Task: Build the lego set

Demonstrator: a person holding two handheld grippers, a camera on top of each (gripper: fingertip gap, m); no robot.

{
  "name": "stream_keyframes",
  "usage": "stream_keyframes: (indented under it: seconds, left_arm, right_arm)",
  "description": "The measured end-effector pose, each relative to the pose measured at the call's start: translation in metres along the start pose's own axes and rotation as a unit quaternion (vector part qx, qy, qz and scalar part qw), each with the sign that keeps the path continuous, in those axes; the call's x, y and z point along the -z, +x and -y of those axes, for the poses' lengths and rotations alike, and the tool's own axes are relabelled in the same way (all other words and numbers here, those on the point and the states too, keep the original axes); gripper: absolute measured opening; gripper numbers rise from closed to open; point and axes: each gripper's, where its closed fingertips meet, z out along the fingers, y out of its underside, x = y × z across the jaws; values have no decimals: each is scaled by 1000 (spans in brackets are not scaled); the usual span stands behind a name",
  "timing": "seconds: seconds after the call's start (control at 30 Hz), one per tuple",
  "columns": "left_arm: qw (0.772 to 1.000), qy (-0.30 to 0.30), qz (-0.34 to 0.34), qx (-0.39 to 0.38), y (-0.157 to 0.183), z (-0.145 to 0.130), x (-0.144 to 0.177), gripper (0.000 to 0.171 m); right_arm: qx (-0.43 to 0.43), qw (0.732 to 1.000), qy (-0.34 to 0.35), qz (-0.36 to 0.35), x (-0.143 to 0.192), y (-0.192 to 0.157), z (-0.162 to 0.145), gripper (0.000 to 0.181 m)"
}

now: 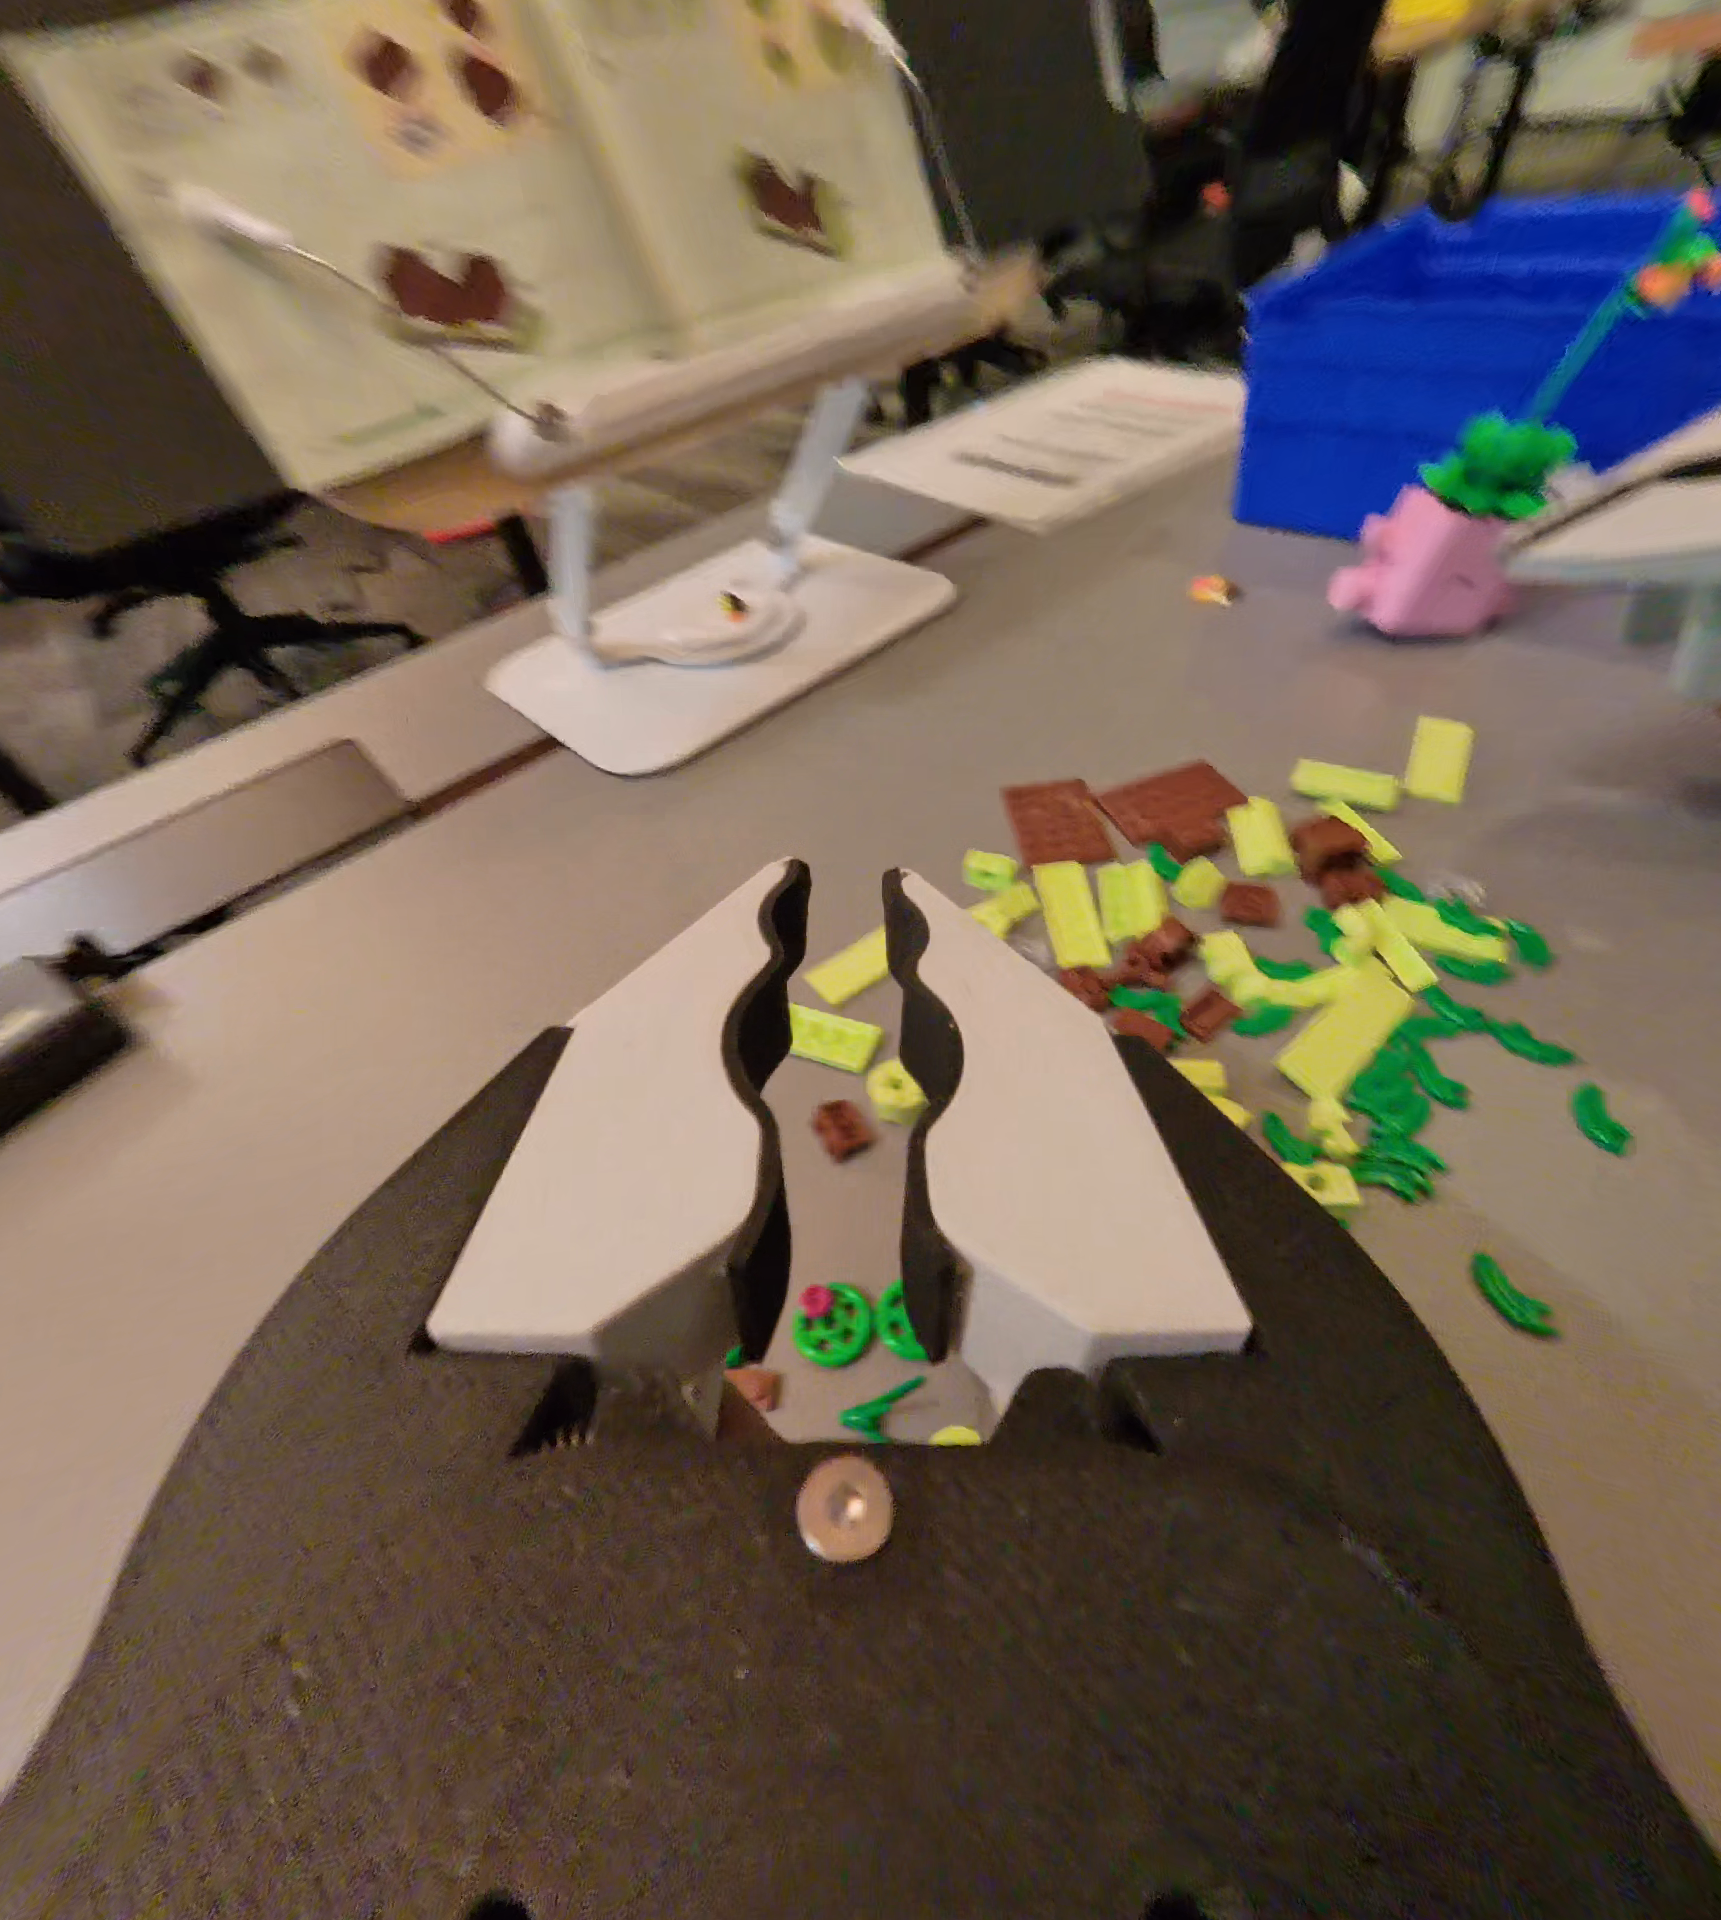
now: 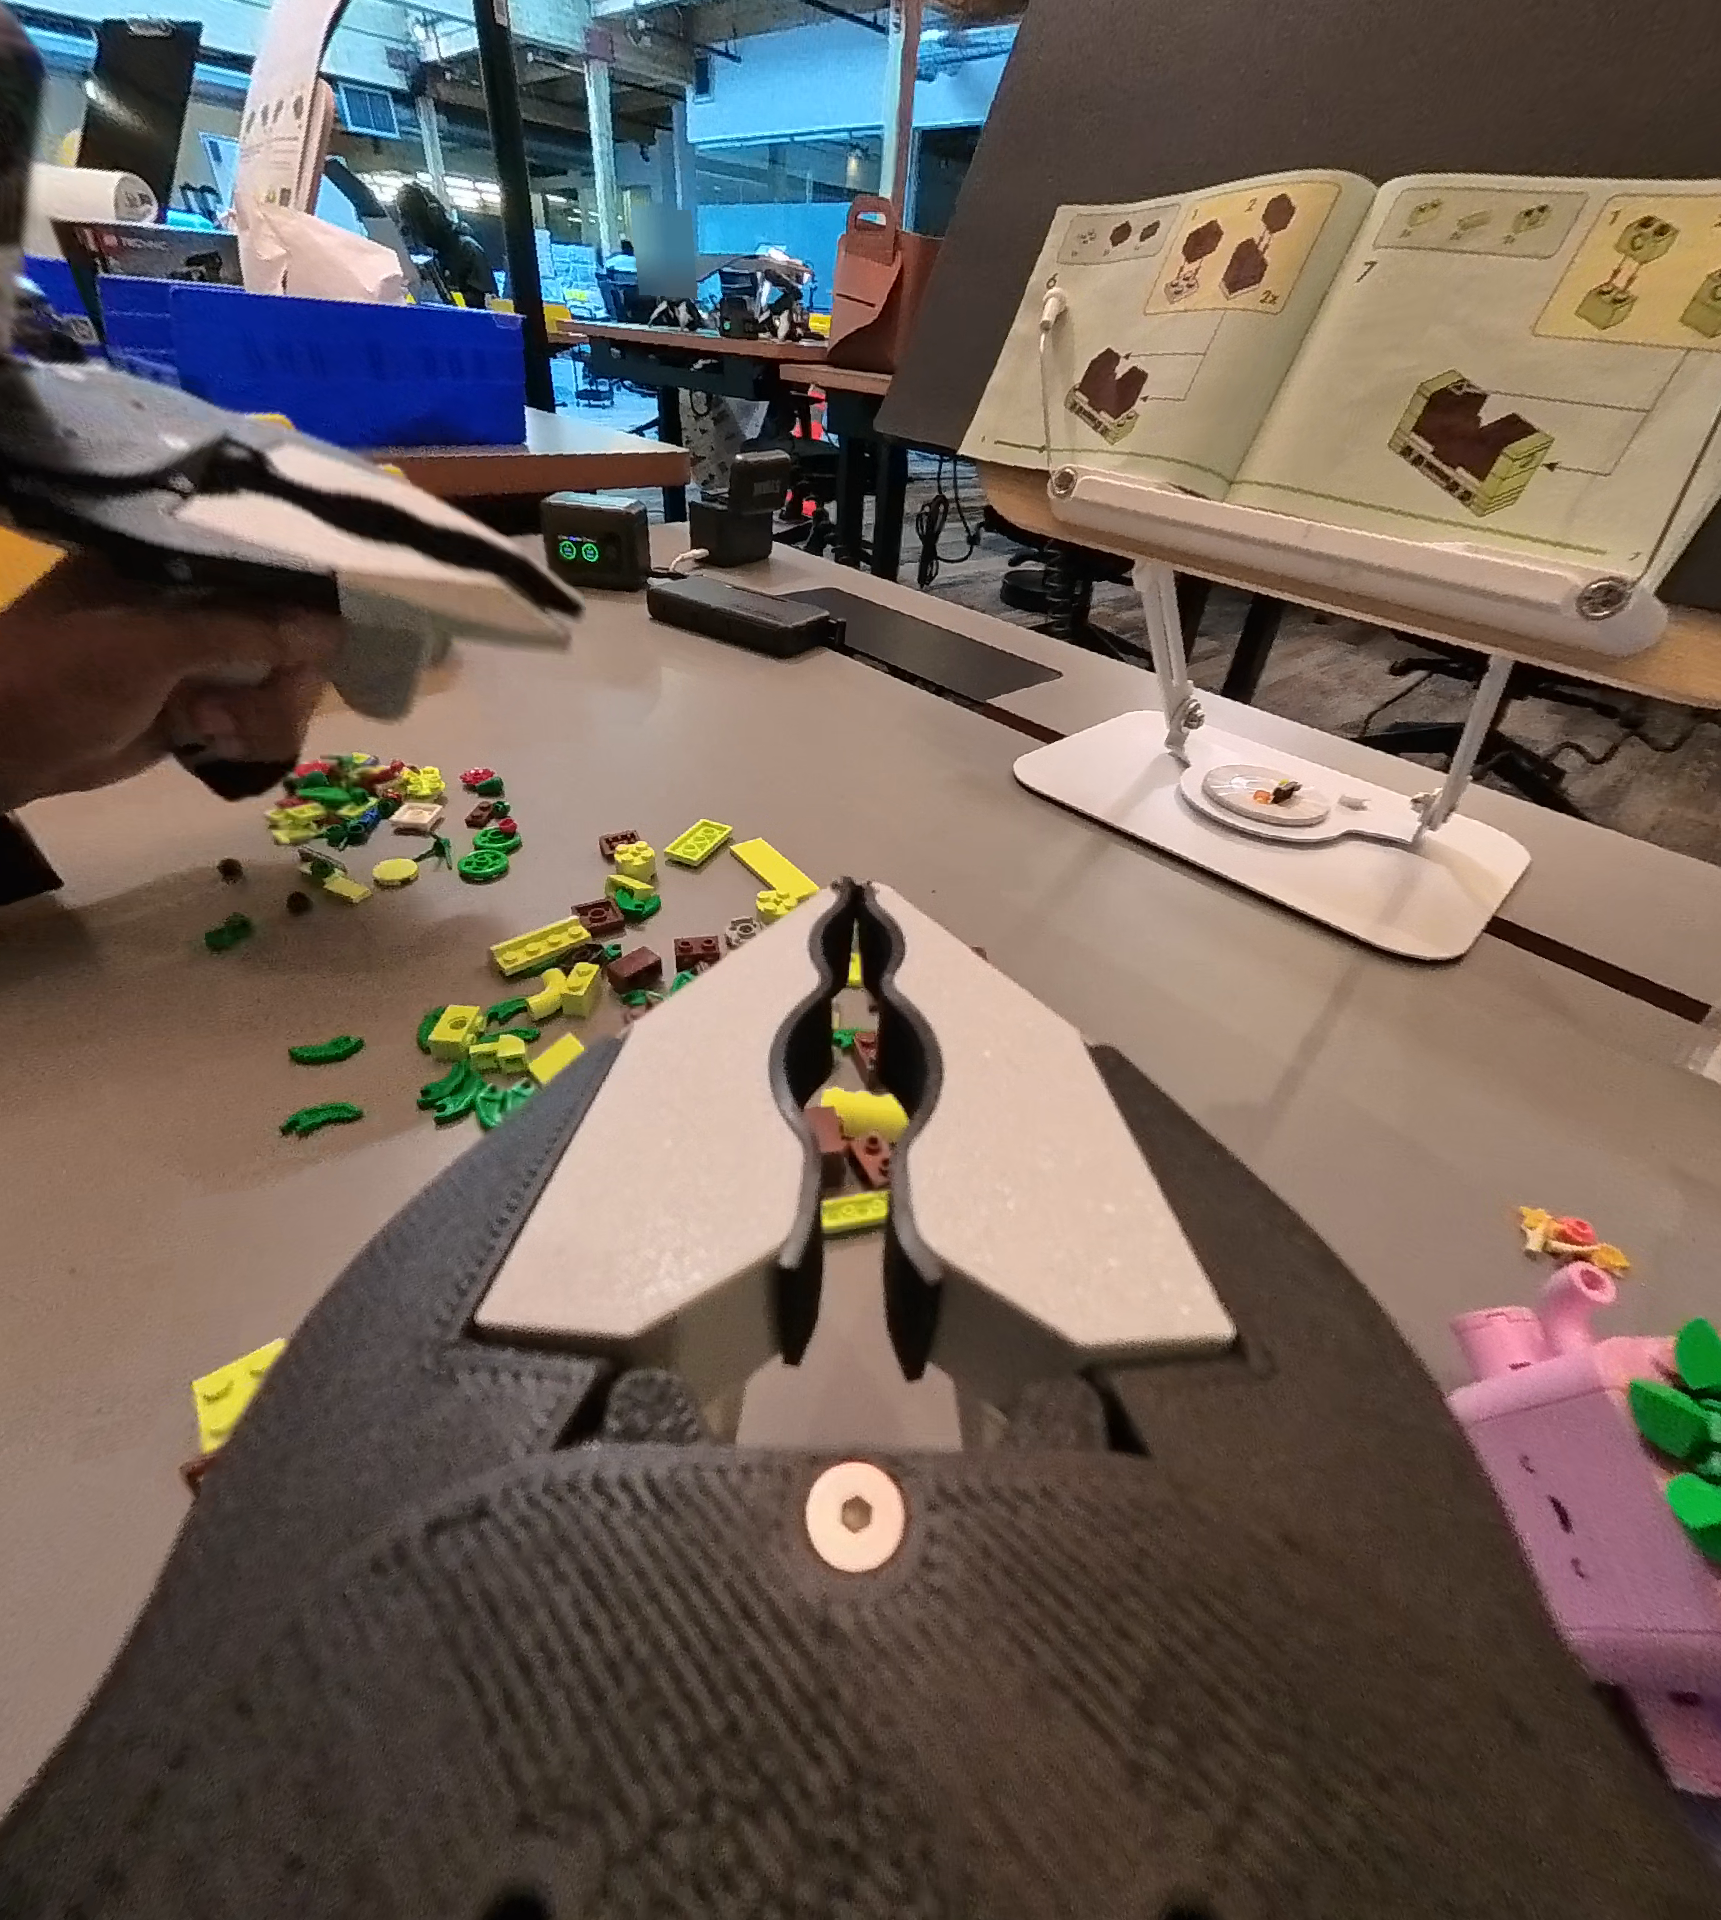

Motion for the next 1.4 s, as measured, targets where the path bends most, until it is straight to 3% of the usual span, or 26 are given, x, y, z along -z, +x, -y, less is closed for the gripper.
stream_keyframes:
  seconds: [0.07,0.17,0.33,0.47,0.6,0.7,0.8,0.93,1.1,1.4]
  left_arm:
    - [999,-42,-10,-5,13,-12,-13,23]
    - [995,-95,-19,16,26,-27,-27,22]
    - [980,-177,62,65,-8,-61,-23,13]
    - [974,-176,46,136,-16,-67,-18,18]
    - [981,-152,-42,113,17,-52,-23,18]
    - [973,-203,-62,92,33,-67,-27,18]
    - [961,-238,-80,115,43,-78,-31,30]
    - [959,-244,-73,121,45,-79,-33,40]
    - [954,-277,-48,107,42,-88,-31,35]
    - [954,-282,-39,94,39,-88,-30,26]
  right_arm:
    - [-7,1000,2,4,0,0,0,0]
    - [-5,1000,3,2,0,0,1,0]
    - [-5,1000,4,7,0,-3,2,0]
    - [-4,1000,4,10,0,-5,2,0]
    - [-4,1000,3,12,-1,-7,2,0]
    - [-2,1000,1,11,-1,-7,1,0]
    - [-3,1000,0,11,-1,-7,1,0]
    - [-3,1000,-3,13,-2,-8,0,0]
    - [3,1000,-8,14,-3,-9,-2,0]
    - [5,1000,-5,7,-2,-7,-1,0]
